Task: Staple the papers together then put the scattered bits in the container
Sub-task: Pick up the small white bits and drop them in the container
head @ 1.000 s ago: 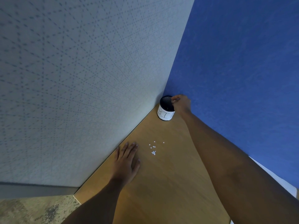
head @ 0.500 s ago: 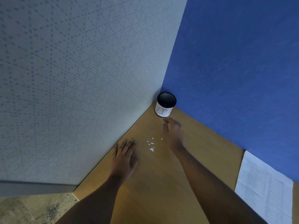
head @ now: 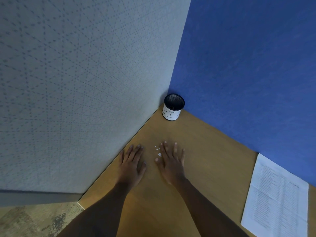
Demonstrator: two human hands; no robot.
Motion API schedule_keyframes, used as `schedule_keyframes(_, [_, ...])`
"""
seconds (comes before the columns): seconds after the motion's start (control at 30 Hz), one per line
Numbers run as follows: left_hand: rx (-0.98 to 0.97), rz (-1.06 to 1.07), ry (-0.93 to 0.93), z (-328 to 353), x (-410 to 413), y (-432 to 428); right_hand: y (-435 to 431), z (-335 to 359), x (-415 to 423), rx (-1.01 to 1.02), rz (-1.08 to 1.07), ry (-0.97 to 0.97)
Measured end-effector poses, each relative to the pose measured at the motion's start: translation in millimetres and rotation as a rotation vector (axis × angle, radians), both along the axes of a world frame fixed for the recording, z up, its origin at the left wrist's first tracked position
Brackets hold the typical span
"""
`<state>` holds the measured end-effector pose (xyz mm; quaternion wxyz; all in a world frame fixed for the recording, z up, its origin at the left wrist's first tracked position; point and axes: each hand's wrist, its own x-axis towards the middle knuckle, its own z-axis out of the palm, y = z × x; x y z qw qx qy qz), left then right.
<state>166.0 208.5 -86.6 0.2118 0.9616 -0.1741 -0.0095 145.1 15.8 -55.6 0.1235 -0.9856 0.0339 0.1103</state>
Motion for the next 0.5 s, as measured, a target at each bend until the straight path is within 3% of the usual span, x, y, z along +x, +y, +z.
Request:
schedule_keyframes(0.1, [-0.001, -0.002, -0.006, 1.0, -0.5, 0.6, 6.2, 2.4, -7.2, 0.009, 0.024, -0.039])
schedule_keyframes(0.27, [0.022, -0.005, 0.002, 2.4, -0.3, 0.4, 10.7, -5.3, -32.7, 0.043, -0.132, -0.104])
schedule_keyframes(0.5, [0.017, -0.004, 0.015, 2.1, 0.0, 0.2, 14.6, -9.2, -56.8, -0.046, -0.013, -0.121])
